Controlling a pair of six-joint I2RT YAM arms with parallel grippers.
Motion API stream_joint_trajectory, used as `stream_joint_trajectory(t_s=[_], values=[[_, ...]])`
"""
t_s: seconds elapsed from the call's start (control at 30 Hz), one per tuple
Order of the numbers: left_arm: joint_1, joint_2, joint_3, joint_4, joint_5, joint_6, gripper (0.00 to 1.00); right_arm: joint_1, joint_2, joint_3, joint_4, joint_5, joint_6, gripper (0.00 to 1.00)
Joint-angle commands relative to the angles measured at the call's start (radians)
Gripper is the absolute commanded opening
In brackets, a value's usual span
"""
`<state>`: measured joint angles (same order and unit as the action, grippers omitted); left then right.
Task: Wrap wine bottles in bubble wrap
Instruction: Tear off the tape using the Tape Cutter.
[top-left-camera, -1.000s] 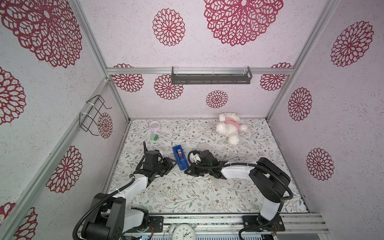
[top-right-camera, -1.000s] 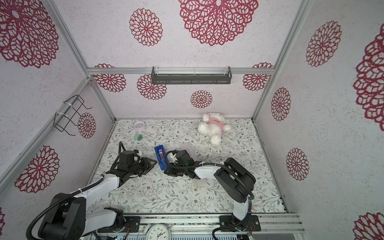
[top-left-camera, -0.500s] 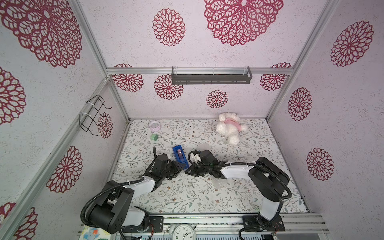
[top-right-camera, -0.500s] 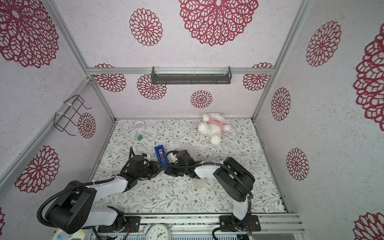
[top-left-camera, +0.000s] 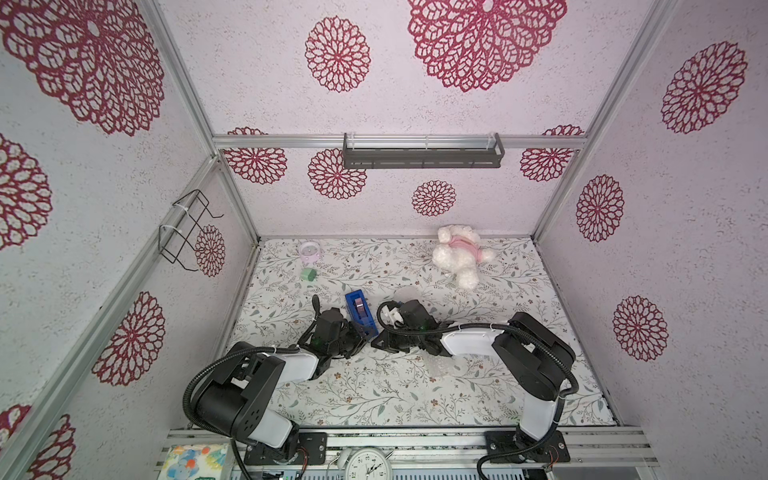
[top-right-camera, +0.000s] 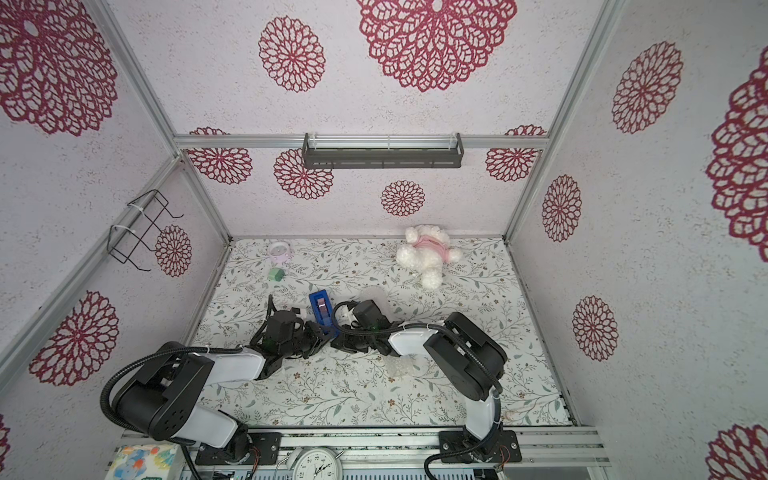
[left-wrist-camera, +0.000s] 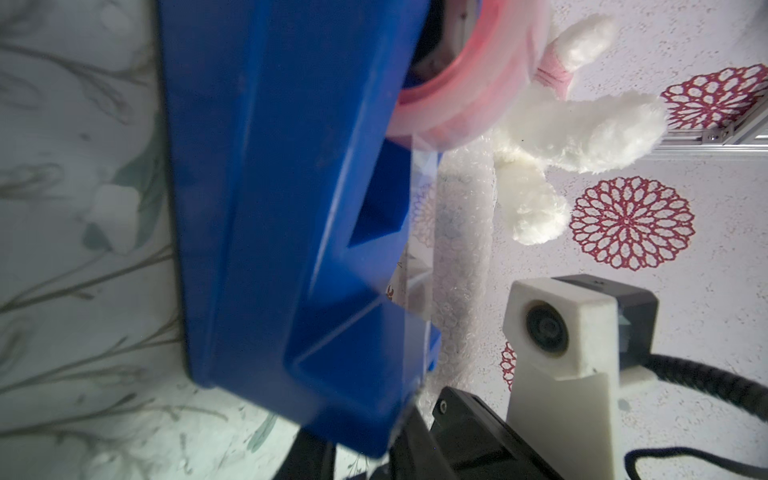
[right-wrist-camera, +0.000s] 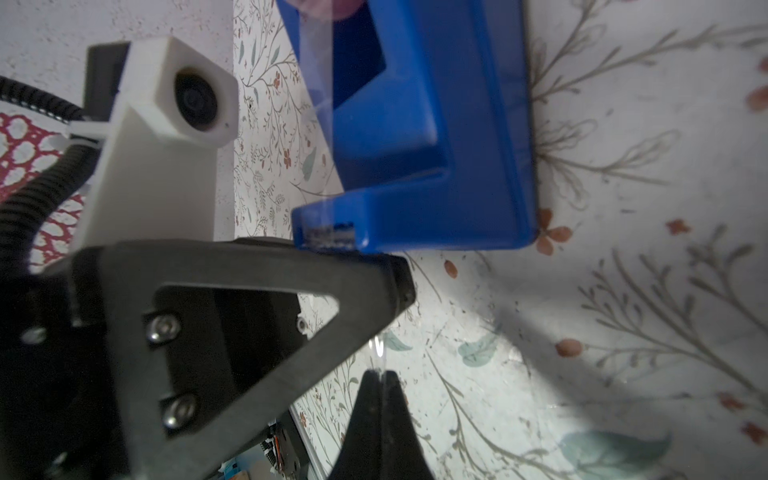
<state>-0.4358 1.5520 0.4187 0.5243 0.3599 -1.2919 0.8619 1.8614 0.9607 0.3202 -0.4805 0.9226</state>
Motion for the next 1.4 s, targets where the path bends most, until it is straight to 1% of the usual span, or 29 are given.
stream_joint_trajectory(t_s=[0.0, 0.17, 0.3, 0.33, 0.43, 0.47, 0.57, 0.67, 0.83, 0.87, 0.93, 1.0, 1.07, 1.17, 1.23, 1.37], values=[[-0.001, 0.080, -0.013, -0.012, -0.049, -0.018, 0.21, 0.008, 0.004, 0.016, -0.047, -0.024, -0.032, 0.00], [0.000, 0.140, -0.016, 0.049, -0.039, -0.033, 0.10, 0.008, 0.008, 0.045, -0.098, -0.002, -0.079, 0.00], [0.003, 0.142, -0.030, 0.071, -0.041, -0.034, 0.09, 0.008, 0.008, 0.053, -0.110, 0.008, -0.099, 0.00], [0.003, 0.136, -0.032, 0.071, -0.038, -0.033, 0.11, 0.008, 0.006, 0.057, -0.115, 0.010, -0.103, 0.00], [0.008, 0.094, -0.032, 0.036, -0.035, -0.007, 0.29, 0.010, -0.012, 0.065, -0.159, 0.017, -0.142, 0.00], [0.013, 0.067, -0.030, 0.010, -0.034, 0.006, 0.37, 0.011, -0.024, 0.073, -0.202, 0.027, -0.173, 0.00], [0.035, -0.047, -0.011, -0.118, -0.041, 0.080, 0.52, 0.011, -0.074, 0.126, -0.362, 0.069, -0.324, 0.00], [0.067, -0.196, 0.026, -0.291, -0.046, 0.187, 0.59, 0.011, -0.131, 0.202, -0.552, 0.110, -0.513, 0.00], [0.168, -0.426, 0.110, -0.536, 0.011, 0.373, 0.64, 0.010, -0.197, 0.354, -0.855, 0.150, -0.803, 0.00], [0.194, -0.463, 0.135, -0.586, 0.030, 0.418, 0.65, 0.008, -0.209, 0.383, -0.909, 0.139, -0.863, 0.00], [0.246, -0.517, 0.184, -0.653, 0.082, 0.504, 0.66, 0.004, -0.235, 0.431, -0.985, 0.149, -0.933, 0.00], [0.293, -0.555, 0.223, -0.670, 0.167, 0.580, 0.69, -0.008, -0.258, 0.477, -1.038, 0.141, -0.981, 0.00], [0.321, -0.592, 0.252, -0.651, 0.263, 0.653, 0.73, -0.025, -0.284, 0.519, -1.077, 0.076, -1.031, 0.00], [0.325, -0.645, 0.262, -0.571, 0.415, 0.780, 0.77, -0.050, -0.313, 0.571, -1.117, -0.014, -1.079, 0.00], [0.325, -0.674, 0.262, -0.518, 0.498, 0.829, 0.78, -0.059, -0.323, 0.607, -1.149, -0.047, -1.105, 0.00], [0.310, -0.685, 0.306, -0.501, 0.610, 0.903, 0.79, -0.070, -0.324, 0.679, -1.212, -0.086, -1.137, 0.00]])
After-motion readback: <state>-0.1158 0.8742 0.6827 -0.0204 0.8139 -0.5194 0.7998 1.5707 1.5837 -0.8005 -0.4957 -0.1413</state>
